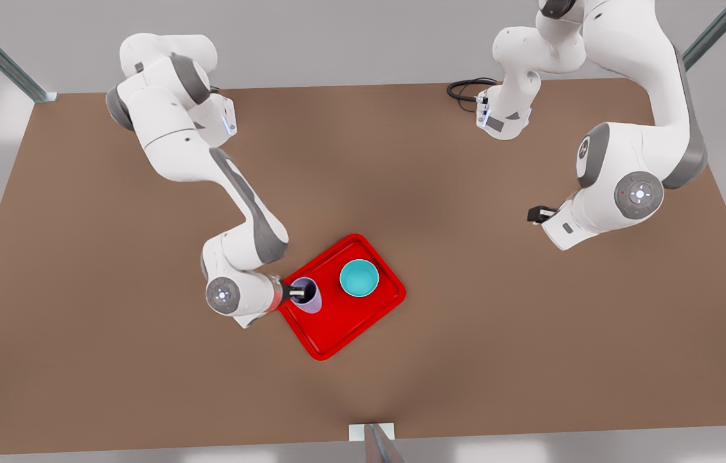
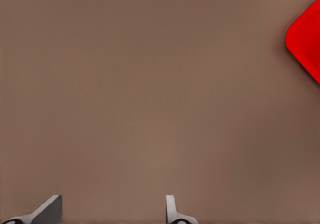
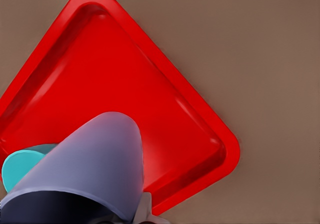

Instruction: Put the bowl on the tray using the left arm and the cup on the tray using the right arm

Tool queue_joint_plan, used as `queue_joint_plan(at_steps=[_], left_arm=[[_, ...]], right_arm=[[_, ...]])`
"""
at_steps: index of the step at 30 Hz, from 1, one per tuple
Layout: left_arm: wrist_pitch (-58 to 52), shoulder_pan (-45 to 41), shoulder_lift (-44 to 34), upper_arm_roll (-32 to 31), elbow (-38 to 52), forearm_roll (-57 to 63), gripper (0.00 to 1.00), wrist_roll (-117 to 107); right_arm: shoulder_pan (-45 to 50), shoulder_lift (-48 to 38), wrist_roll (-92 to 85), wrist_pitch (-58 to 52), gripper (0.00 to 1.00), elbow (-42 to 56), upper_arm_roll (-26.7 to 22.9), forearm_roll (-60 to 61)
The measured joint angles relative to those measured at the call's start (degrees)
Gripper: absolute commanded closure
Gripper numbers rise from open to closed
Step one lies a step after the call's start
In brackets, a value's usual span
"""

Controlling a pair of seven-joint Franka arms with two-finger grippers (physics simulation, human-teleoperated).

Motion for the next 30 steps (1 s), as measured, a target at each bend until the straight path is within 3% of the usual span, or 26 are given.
queue_joint_plan(at_steps=[4, 6, 13, 15, 17, 19, 20, 21, 23, 26, 30], left_arm=[[0.0, 0.0, 0.0, 0.0, 0.0, 0.01, 0.0, 0.0], [0.0, 0.0, 0.0, 0.0, 0.0, 0.01, 0.0, 0.0], [0.08, 0.01, 0.09, 0.0, 0.0, 0.02, 0.0, 0.0], [0.09, 0.0, 0.09, 0.0, 0.0, 0.02, 0.0, 0.0], [0.09, 0.0, 0.09, 0.0, 0.0, 0.02, 0.0, 0.0], [0.0, -0.03, 0.09, 0.0, 0.17, 0.01, 0.0, -0.1], [-0.08, -0.06, 0.16, 0.0, 0.84, -0.03, 0.0, -0.13], [-0.4, -0.07, 0.74, -0.08, 1.31, -0.25, 0.0, -0.39], [-0.87, -0.05, 1.58, -0.04, 3.6, -0.88, 0.0, -0.35], [-1.32, -0.08, 1.72, 0.0, 3.6, -1.43, 0.0, -0.36], [-1.49, -0.07, 2.13, 0.0, 3.6, -1.64, 0.0, -0.44]], right_arm=[[1.28, 6.54, -0.12, 0.79, 0.79, 8.87, 0.0, -0.12], [1.49, 6.76, 0.02, 0.69, 0.27, 9.15, 0.01, -2.08], [1.88, 6.89, 1.97, 0.82, 0.18, 9.95, 0.23, -3.89], [2.96, 6.45, 5.04, 1.79, 0.0, 10.53, 0.58, -3.68], [2.39, 0.04, 8.89, 1.87, 0.0, 9.88, 0.11, -3.89], [-3.46, -14.83, 5.76, 2.24, 0.0, -1.6, -1.39, -5.82], [-7.15, -22.8, 1.15, -3.81, 0.0, -7.0, -1.62, -9.39], [-8.3, -29.58, -6.6, -7.71, 0.0, -11.17, -5.56, -9.75], [-11.29, -37.22, -14.53, -14.26, 0.0, -14.41, -8.95, -10.91], [-16.05, -43.46, -16.54, -16.85, 0.0, -21.11, -8.2, -11.82], [-19.23, -39.47, -16.55, -16.49, 0.0, -17.6, -5.01, -14.39]])
